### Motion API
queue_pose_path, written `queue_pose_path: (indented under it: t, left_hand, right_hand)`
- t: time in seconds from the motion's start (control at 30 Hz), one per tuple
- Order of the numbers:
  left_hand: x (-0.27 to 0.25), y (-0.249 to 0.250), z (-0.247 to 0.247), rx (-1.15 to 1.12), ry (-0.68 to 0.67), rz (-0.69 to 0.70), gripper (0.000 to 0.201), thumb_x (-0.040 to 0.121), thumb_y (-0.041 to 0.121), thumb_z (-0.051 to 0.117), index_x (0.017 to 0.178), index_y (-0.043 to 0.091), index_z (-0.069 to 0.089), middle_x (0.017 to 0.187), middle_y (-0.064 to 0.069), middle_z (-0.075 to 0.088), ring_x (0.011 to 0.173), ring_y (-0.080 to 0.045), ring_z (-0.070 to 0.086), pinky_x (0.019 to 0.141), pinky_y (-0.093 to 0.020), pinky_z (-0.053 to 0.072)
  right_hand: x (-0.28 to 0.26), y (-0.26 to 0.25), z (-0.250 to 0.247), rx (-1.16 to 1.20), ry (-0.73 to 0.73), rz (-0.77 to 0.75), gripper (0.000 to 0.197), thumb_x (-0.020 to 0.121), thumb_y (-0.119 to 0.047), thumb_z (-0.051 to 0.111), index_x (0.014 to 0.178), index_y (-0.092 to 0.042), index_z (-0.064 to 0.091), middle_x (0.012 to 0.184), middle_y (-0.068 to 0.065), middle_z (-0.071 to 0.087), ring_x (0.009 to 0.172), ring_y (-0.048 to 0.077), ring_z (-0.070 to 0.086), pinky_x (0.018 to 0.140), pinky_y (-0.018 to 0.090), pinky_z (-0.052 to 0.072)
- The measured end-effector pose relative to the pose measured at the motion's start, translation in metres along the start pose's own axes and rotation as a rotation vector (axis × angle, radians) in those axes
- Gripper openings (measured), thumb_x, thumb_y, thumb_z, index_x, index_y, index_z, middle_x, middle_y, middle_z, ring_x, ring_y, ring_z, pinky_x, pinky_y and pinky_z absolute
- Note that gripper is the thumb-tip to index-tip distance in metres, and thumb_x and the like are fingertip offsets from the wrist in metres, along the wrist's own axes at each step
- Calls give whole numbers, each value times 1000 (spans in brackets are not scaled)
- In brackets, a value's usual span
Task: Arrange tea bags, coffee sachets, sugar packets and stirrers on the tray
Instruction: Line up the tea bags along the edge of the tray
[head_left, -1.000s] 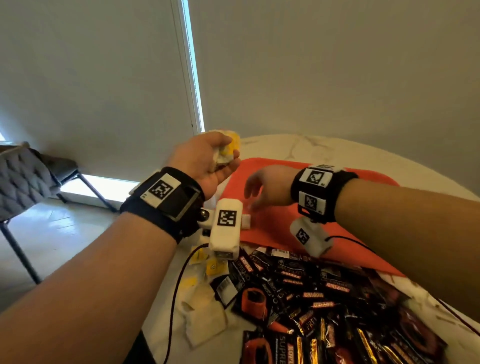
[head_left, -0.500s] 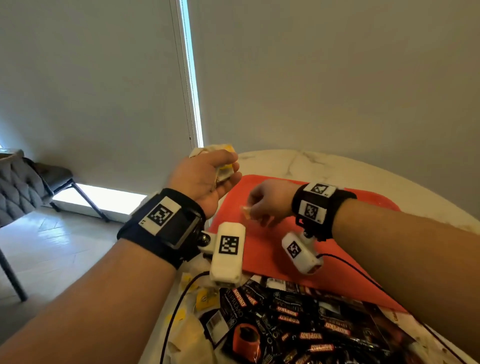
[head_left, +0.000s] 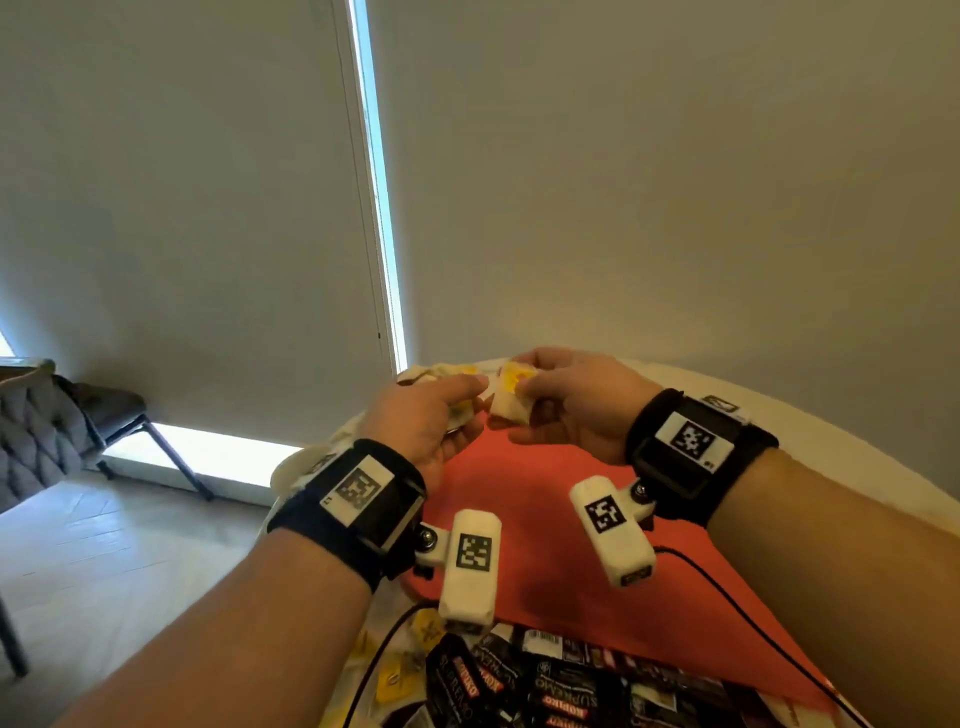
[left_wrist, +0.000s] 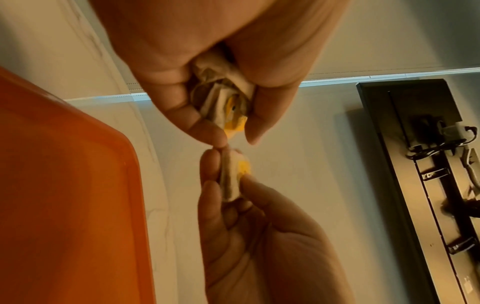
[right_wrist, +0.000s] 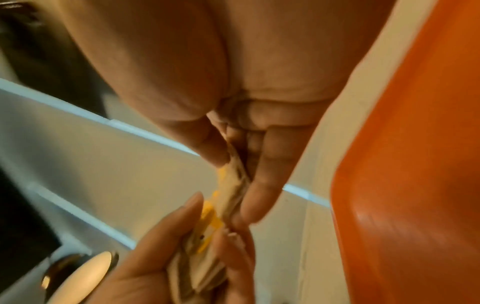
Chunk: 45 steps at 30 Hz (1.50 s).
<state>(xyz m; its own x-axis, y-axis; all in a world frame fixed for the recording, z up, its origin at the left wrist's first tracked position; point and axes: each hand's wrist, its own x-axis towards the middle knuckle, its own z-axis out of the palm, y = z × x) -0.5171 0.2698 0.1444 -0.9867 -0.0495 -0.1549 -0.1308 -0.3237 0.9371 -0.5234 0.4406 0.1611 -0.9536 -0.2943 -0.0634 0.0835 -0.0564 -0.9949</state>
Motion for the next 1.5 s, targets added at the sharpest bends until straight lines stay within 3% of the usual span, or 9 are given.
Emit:
queue_pose_path:
  t: [0.13, 0.23, 0.43, 0.53, 0.7, 0.87, 0.97, 1.23, 1.5]
  left_hand:
    - [6, 6, -4, -28, 66, 50, 24, 92, 10, 76, 113, 12, 66, 98, -9, 70, 83, -18, 69, 63, -29, 58]
    - [10, 10, -5, -6, 70, 117, 33, 90, 16, 80, 119, 15, 65, 107, -10, 72, 90, -20, 72, 66, -29, 58]
    - [2, 23, 5, 55, -116, 261, 43, 70, 33, 89, 105, 19, 67, 98, -6, 77, 88, -22, 77, 72, -30, 60]
    - [9, 29, 5, 104, -109, 321, 39, 77, 12, 88, 107, 20, 65, 103, -8, 75, 93, -25, 76, 73, -29, 60]
    - [36, 38, 1, 119, -2, 279, 33, 86, -2, 76, 109, 18, 64, 111, -12, 71, 96, -28, 73, 74, -31, 61]
    - [63, 40, -7, 74, 68, 148, 27, 87, 5, 78, 112, 11, 68, 103, -12, 75, 82, -18, 74, 67, -29, 61]
    - [69, 43, -9, -8, 48, 85, 39, 87, 8, 78, 125, 8, 67, 97, -11, 75, 72, -17, 75, 60, -27, 58]
    - [73, 45, -14, 19, 43, 52, 26, 91, 11, 76, 116, 8, 67, 89, -10, 74, 70, -16, 73, 60, -28, 62]
    - [71, 42, -20, 22, 61, 49, 34, 90, 10, 78, 121, 9, 64, 95, -11, 74, 71, -17, 74, 61, -28, 61]
  right_hand:
    - [5, -8, -9, -465, 164, -197, 9, 94, -14, 70, 99, -12, 64, 106, 21, 74, 78, 17, 66, 74, 33, 53]
    - [4, -14, -12, -337, 146, -211, 9, 88, -13, 77, 92, -14, 69, 100, 5, 75, 88, 15, 69, 87, 39, 55]
    - [10, -21, -5, -271, 143, -306, 14, 90, -10, 75, 102, -5, 69, 101, 23, 74, 87, 29, 73, 87, 50, 60]
    - [17, -22, 1, -209, 150, -315, 23, 90, -9, 76, 111, -8, 67, 95, 22, 74, 84, 29, 74, 82, 48, 62]
    - [31, -16, 5, -131, 157, -246, 40, 85, 4, 76, 118, -10, 58, 94, 22, 74, 82, 30, 74, 72, 42, 61]
    - [73, 13, -11, -251, 420, -6, 27, 77, 5, 81, 86, -11, 61, 80, 17, 71, 76, 32, 72, 65, 39, 58]
    - [97, 35, -25, -358, 447, 150, 27, 77, 5, 81, 67, -8, 60, 71, 19, 67, 74, 34, 67, 79, 51, 59]
    - [127, 59, -24, -592, 389, 297, 13, 84, -12, 78, 85, -18, 65, 89, 3, 69, 73, 15, 66, 60, 23, 55]
    - [135, 73, -12, -734, 398, 366, 19, 95, -20, 70, 100, -3, 75, 108, 10, 77, 94, 21, 72, 100, 41, 56]
